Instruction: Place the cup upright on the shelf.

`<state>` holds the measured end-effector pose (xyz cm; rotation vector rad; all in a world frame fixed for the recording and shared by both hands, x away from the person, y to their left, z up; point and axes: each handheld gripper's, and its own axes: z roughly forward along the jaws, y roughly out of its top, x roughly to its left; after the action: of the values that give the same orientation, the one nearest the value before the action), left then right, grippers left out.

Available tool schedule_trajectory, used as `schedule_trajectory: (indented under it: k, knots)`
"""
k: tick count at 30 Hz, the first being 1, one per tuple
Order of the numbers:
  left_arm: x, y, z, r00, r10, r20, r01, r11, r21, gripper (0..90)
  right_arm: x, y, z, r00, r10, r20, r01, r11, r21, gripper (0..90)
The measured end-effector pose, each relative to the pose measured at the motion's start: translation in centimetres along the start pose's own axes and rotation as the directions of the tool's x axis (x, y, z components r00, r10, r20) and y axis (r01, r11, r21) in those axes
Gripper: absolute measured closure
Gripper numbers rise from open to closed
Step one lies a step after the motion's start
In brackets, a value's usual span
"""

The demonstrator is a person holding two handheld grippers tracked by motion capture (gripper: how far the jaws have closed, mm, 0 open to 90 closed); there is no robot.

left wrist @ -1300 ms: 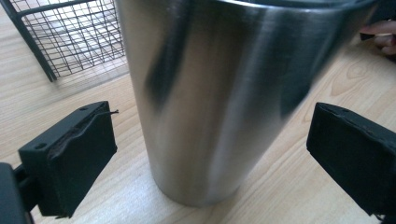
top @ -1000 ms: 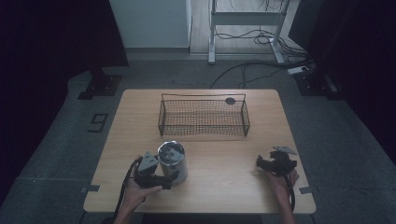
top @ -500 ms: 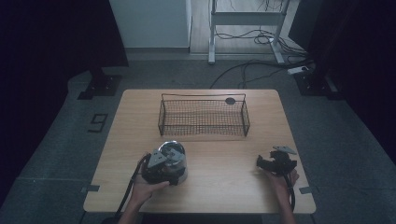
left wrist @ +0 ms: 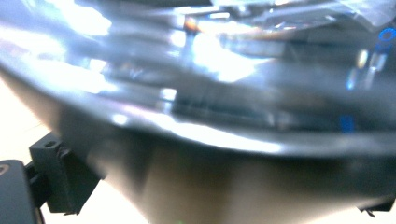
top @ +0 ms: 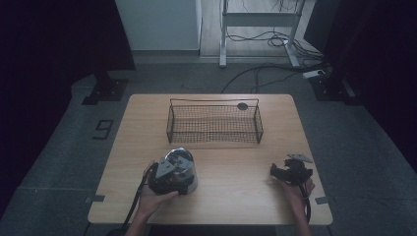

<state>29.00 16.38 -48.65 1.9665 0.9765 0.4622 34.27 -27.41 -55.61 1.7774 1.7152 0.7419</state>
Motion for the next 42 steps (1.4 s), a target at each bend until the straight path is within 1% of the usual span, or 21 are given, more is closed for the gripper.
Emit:
schedule_trajectory:
  k: [3,6,8,10,12,14,15,17,18,20,22,24,25,27,30,33,37,38,42]
  knots:
    - [0.1,0.1,0.0,1.0,-0.003,-0.006,0.003,1.0,0.004,4.2,0.0,-0.1,-0.1,1.0,0.003,0.003,-0.003,1.0,-0.004,3.8]
    - [0.0,0.4,-0.1,0.9994,-0.002,-0.036,0.003,1.0,0.009,4.2,0.0,-0.1,-0.1,1.0,0.002,0.004,-0.002,1.0,-0.003,3.8]
    - [-0.1,0.6,-0.3,0.9986,-0.022,-0.049,0.021,0.9997,-0.007,4.2,0.0,-0.1,-0.1,1.0,0.002,0.003,-0.002,1.0,-0.003,3.8]
    - [-0.1,1.0,-0.4,0.998,-0.044,-0.045,0.043,0.9988,-0.021,4.2,0.0,-0.1,-0.1,1.0,0.001,0.002,-0.001,1.0,-0.003,3.8]
    - [-0.1,1.5,-0.3,0.9974,-0.059,-0.043,0.058,0.9981,-0.023,4.2,0.0,0.0,0.0,1.0,0.0,0.0,0.0,1.0,-0.004,3.7]
    - [-0.1,2.0,-0.3,0.9969,-0.059,-0.053,0.058,0.9982,-0.015,4.2,-0.1,0.0,0.0,1.0,-0.002,-0.004,0.001,1.0,-0.002,3.3]
    - [-0.2,2.3,-0.3,0.9968,-0.052,-0.062,0.051,0.9987,-0.007,4.2,-0.1,0.1,0.1,1.0,-0.005,-0.005,0.005,1.0,-0.002,3.0]
    - [-0.4,2.8,-0.3,0.996,-0.046,-0.076,0.046,0.9989,-0.005,4.2,-0.1,0.2,0.2,1.0,-0.005,-0.006,0.005,1.0,-0.001,2.7]
    - [-0.5,3.1,-0.3,0.9957,-0.051,-0.077,0.05,0.9987,-0.01,4.2,-0.1,0.2,0.3,1.0,-0.007,-0.005,0.007,1.0,0.0,2.7]
    - [-0.7,3.6,-0.3,0.9954,-0.063,-0.072,0.062,0.9979,-0.019,4.2,-0.1,0.3,0.3,1.0,-0.008,-0.005,0.008,1.0,0.001,2.8]
    - [-0.7,4.1,-0.3,0.9954,-0.078,-0.055,0.076,0.9967,-0.027,4.2,-0.1,0.3,0.3,0.9999,-0.009,-0.008,0.009,1.0,0.002,3.0]
    - [-0.9,4.6,-0.3,0.996,-0.072,-0.054,0.07,0.9971,-0.03,4.2,-0.1,0.3,0.3,0.9999,-0.008,-0.008,0.008,1.0,0.001,3.0]
    - [-1.0,4.9,-0.3,0.9964,-0.059,-0.061,0.057,0.998,-0.025,4.2,-0.1,0.3,0.3,0.9999,-0.008,-0.008,0.008,1.0,0.001,3.0]
    - [-1.2,5.4,-0.1,0.9959,-0.057,-0.07,0.055,0.998,-0.031,4.2,-0.1,0.3,0.3,0.9999,-0.009,-0.007,0.009,1.0,0.002,3.0]
    - [-1.3,6.0,0.0,0.9966,-0.068,-0.048,0.065,0.9969,-0.044,4.2,-0.1,0.3,0.3,1.0,-0.007,-0.004,0.007,1.0,0.001,3.1]
    - [-1.3,6.4,0.1,0.9968,-0.071,-0.037,0.069,0.9965,-0.047,4.2,-0.1,0.3,0.3,1.0,-0.004,-0.002,0.004,1.0,0.0,3.3]
    - [-1.2,6.7,0.4,0.9964,-0.061,-0.059,0.059,0.9974,-0.041,4.2,-0.1,0.3,0.3,1.0,-0.004,-0.002,0.004,1.0,0.0,3.3]
    - [-1.1,6.8,0.5,0.9958,-0.065,-0.065,0.062,0.9972,-0.042,4.2,-0.1,0.3,0.3,1.0,-0.004,-0.002,0.004,1.0,0.0,3.3]
    - [-1.0,7.0,0.9,0.9958,-0.074,-0.053,0.072,0.9964,-0.046,4.1,-0.1,0.3,0.3,1.0,-0.003,-0.002,0.003,1.0,-0.001,3.4]
